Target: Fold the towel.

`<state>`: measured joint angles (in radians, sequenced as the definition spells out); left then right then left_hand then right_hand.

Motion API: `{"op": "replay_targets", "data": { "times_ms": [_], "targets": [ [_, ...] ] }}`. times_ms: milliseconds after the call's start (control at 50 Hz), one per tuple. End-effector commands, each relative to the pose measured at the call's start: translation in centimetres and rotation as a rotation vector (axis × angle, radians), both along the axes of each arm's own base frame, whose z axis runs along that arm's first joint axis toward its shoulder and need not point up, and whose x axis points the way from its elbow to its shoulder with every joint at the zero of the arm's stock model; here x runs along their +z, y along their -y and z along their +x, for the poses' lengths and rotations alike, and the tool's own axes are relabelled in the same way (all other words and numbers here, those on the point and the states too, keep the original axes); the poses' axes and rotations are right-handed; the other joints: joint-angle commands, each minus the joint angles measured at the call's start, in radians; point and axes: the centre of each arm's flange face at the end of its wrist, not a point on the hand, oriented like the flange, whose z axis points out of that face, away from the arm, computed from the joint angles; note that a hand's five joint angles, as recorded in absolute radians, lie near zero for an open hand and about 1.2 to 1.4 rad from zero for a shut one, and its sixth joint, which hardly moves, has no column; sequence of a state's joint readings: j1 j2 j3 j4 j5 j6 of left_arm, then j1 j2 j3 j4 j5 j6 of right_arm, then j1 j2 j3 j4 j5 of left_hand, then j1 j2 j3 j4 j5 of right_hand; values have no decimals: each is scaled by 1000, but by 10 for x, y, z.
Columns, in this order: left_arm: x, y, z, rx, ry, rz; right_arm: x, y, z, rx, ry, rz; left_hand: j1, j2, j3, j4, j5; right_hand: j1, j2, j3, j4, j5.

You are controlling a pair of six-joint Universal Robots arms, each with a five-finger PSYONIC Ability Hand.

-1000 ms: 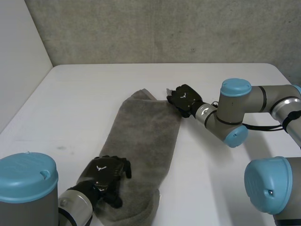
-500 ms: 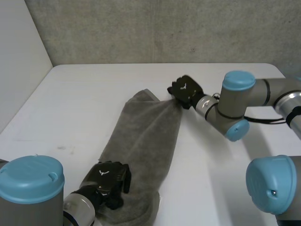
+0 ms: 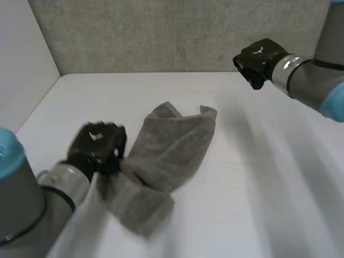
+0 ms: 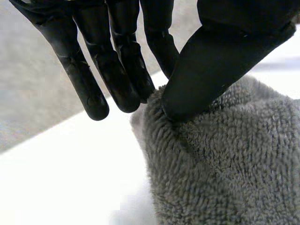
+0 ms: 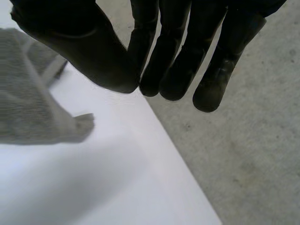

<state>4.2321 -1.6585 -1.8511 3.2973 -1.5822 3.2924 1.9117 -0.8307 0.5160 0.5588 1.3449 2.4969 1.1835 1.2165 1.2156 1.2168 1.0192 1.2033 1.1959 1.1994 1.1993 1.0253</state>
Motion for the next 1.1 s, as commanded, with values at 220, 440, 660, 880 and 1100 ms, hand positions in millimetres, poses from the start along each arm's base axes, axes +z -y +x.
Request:
{"op": "replay_targets", "data": {
  "times_ms": [220, 440, 660, 880, 1100],
  "targets": [
    [9, 38, 25, 63, -32, -15, -93, -43, 25, 120, 80, 361, 213, 180, 181, 180, 203, -942, -935, -938, -938, -939],
    [11, 44, 30, 85, -34, -23, -129, -56, 59, 213, 310, 497, 213, 180, 181, 180, 203, -746, -738, -742, -742, -742],
    [18, 41, 30, 85, -42, -43, -176, -45, 83, 198, 306, 507, 213, 180, 181, 180, 203, -340, -333, -336, -336, -337],
    [27, 47, 30, 94, -62, -69, -82, -17, 61, 104, 380, 263, 213, 180, 181, 180, 203, 193, 200, 197, 197, 196],
    [60, 53, 18, 46, -219, -115, 57, -71, 8, 97, 363, 51, 213, 180, 181, 180, 203, 193, 200, 197, 197, 196]
  ]
}}
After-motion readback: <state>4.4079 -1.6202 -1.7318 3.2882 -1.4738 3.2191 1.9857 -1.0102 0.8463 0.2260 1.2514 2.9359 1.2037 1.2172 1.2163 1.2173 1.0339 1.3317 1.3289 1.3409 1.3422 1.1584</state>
